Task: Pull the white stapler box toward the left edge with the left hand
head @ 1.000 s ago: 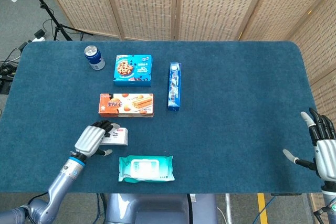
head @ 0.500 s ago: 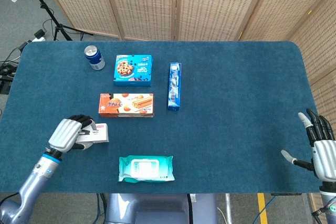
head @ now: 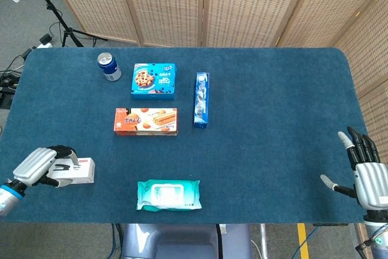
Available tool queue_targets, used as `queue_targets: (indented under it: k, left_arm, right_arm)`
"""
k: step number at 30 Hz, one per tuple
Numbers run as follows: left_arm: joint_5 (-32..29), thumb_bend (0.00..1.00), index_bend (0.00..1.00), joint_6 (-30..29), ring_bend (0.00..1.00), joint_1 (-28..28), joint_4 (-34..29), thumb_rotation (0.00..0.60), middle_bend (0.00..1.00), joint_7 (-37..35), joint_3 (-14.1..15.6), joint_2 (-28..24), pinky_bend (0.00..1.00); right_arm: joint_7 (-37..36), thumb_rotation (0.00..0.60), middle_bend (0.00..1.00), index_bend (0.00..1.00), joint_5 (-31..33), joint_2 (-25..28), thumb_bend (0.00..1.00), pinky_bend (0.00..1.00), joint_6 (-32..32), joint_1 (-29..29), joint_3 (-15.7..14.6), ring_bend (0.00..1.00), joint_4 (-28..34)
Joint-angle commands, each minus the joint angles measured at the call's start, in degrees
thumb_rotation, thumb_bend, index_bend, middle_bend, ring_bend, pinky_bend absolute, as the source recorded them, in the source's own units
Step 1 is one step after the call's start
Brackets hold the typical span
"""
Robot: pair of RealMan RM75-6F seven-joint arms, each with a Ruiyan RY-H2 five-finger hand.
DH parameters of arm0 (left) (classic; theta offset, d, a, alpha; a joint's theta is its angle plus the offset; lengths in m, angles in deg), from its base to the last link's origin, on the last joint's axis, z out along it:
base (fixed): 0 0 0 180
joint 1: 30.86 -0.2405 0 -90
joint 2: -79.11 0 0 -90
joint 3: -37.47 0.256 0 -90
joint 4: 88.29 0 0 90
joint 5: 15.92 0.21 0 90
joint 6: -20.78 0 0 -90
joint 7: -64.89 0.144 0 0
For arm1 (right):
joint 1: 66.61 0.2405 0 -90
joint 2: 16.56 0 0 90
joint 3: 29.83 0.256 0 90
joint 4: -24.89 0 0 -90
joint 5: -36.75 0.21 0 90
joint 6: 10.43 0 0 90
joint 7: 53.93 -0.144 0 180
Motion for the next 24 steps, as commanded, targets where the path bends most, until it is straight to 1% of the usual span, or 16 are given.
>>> queue_targets:
  k: [1,2,5,8,10,11,12,13,14,15,16,17,18,21,24]
  left_arm:
    - [8.21,0.22,0.52,4.7,0.33,6.24,10.97,0.6,0.46,-23.29,7.59,-1.15,0.38]
    - [9.09,0.23,0.52,5.89,0.33,7.81,12.84,0.6,0.46,-26.46,8.38,-0.44,0.38]
    - [10.81,0.24,0.52,8.18,0.33,10.62,15.13,0.6,0.46,-30.84,10.33,0.57,0.38]
    - [11.41,0.25,0.52,11.18,0.33,13.01,15.97,0.6,0.46,-32.48,11.65,1.32,0.38]
    - [10.98,0.25,0.52,13.49,0.33,14.39,16.0,0.6,0.45,-32.32,12.22,1.8,0.38]
    - [10.63,0.25,0.52,14.6,0.3,14.9,15.85,0.6,0.41,-32.03,12.4,1.96,0.38]
    - [10.4,0.24,0.5,15.41,0.23,15.28,15.66,0.6,0.33,-31.83,12.54,2.05,0.37]
    - [10.15,0.23,0.46,16.18,0.16,15.63,15.41,0.6,0.25,-31.62,12.66,2.11,0.34]
    - [9.82,0.22,0.37,16.8,0.07,15.92,15.12,0.6,0.13,-31.37,12.69,2.18,0.27]
    - [9.63,0.21,0.24,17.05,0.01,16.03,14.99,0.6,0.04,-31.19,12.67,2.22,0.18]
    - [9.18,0.2,0.15,17.47,0.0,16.19,14.77,0.6,0.01,-30.72,12.54,2.33,0.12]
    - [8.32,0.19,0.06,18.0,0.0,16.26,14.49,0.6,0.0,-29.58,12.14,2.53,0.05]
    - [7.53,0.17,0.01,18.13,0.0,16.18,14.3,0.6,0.0,-28.64,11.64,2.66,0.01]
    - [4.16,0.17,0.0,16.97,0.0,14.87,13.48,0.6,0.0,-24.9,9.57,2.84,0.0]
    - [0.76,0.17,0.0,13.24,0.0,12.57,12.48,0.6,0.0,-21.64,7.44,2.19,0.0]
  right_arm:
    - [0.31,0.6,0.0,0.04,0.02,-0.16,0.0,0.02,0.1,0.06,-0.02,0.0,0.03]
    - [0.38,0.6,0.0,0.04,0.12,-0.19,0.0,0.02,0.22,0.1,0.0,0.0,0.02]
    - [0.39,0.6,0.0,0.04,0.38,-0.22,0.0,0.02,0.37,0.14,0.09,0.0,-0.02]
    - [0.34,0.6,0.0,0.04,0.64,-0.21,0.0,0.02,0.46,0.18,0.21,0.0,-0.05]
    - [0.27,0.6,0.0,0.04,0.79,-0.16,0.0,0.02,0.49,0.17,0.28,0.0,-0.05]
    - [0.25,0.6,0.0,0.04,0.83,-0.14,0.0,0.02,0.45,0.15,0.31,0.0,-0.04]
    - [0.25,0.6,0.0,0.04,0.85,-0.13,0.0,0.02,0.41,0.14,0.33,0.0,-0.03]
    - [0.23,0.6,0.0,0.04,0.86,-0.12,0.0,0.02,0.36,0.13,0.36,0.0,-0.02]
    - [0.22,0.6,0.0,0.04,0.84,-0.1,0.0,0.02,0.29,0.11,0.38,0.0,0.0]
    - [0.21,0.6,0.0,0.04,0.83,-0.1,0.0,0.02,0.26,0.1,0.38,0.0,0.01]
    - [0.16,0.6,0.0,0.04,0.77,-0.07,0.0,0.02,0.17,0.08,0.39,0.0,0.03]
    - [0.09,0.6,0.0,0.04,0.73,-0.04,0.0,0.02,0.02,0.02,0.4,0.0,0.06]
    - [0.05,0.6,0.0,0.04,0.72,-0.01,0.0,0.02,-0.02,-0.01,0.4,0.0,0.07]
    - [-0.24,0.6,0.0,0.04,0.85,0.1,0.0,0.02,-0.15,-0.1,0.48,0.0,0.08]
    - [-0.67,0.6,0.0,0.04,0.81,0.27,0.0,0.02,-0.52,-0.23,0.59,0.0,0.12]
